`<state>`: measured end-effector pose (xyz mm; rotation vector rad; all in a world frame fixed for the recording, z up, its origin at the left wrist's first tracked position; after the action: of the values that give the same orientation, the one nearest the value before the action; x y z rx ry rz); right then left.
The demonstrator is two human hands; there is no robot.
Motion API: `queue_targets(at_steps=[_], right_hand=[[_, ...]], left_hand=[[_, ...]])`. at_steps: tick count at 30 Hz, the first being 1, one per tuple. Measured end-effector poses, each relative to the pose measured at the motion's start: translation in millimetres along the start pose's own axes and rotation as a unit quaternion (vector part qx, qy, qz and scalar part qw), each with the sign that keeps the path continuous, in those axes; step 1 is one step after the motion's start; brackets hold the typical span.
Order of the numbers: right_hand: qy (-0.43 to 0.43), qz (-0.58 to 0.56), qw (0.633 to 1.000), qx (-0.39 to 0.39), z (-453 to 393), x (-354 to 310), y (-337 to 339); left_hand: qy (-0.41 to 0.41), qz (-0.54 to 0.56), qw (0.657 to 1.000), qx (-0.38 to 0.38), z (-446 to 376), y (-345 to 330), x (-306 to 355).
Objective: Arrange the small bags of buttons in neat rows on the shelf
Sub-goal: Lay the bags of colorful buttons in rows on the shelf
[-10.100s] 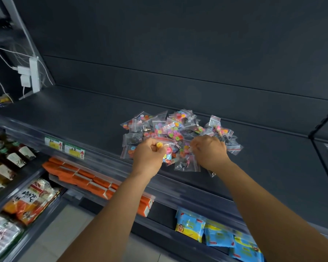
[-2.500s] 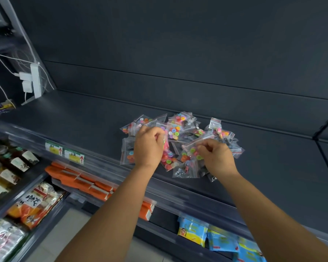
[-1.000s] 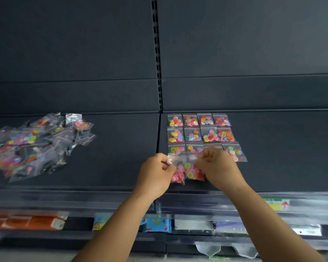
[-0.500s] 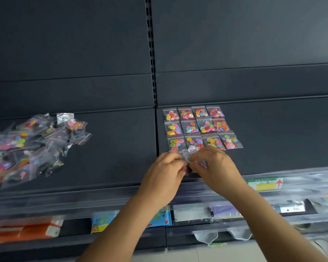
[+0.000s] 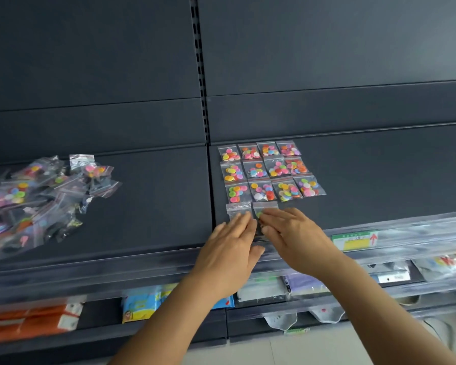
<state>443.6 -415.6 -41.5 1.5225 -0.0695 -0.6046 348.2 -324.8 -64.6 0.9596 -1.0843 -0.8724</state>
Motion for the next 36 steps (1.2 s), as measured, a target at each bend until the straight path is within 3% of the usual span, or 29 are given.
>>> queue_targets(at_steps=[8,12,18,28,36], right_hand=[[0.003,0.044,0.993,-0.114,2,3,-14],[-0.007,0.028,0.995,-0.099,-1,1,-7],[0.029,0.018,0.999,-0.012,-3,-12,10],[0.137,0.03,0.99,-0.03,-54,-101,5],[0.185,0.017,0.982,-0.035,-112,-218,-26]], left_hand=[[0.028,-0.021,0.998,-0.052,1,-6,2],[0.031,0.013,0.999,-0.042,2,-2,3],[0.055,0.063,0.996,0.041,16,12,0],[0.169,0.042,0.969,0.174,87,55,-79],[0.212,0.03,0.953,0.214,163,81,-182]])
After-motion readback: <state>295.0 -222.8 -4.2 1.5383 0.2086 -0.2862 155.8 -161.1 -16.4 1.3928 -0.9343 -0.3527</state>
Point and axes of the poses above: each hand's wrist, its own z-axis away from the middle knuckle, its own y-axis out of the back of the hand, x = y × z, the point moved 5 cm from there along -z, towards the middle knuckle, and after that the axes turned 12 degrees about -x, right-handed, at the moved point
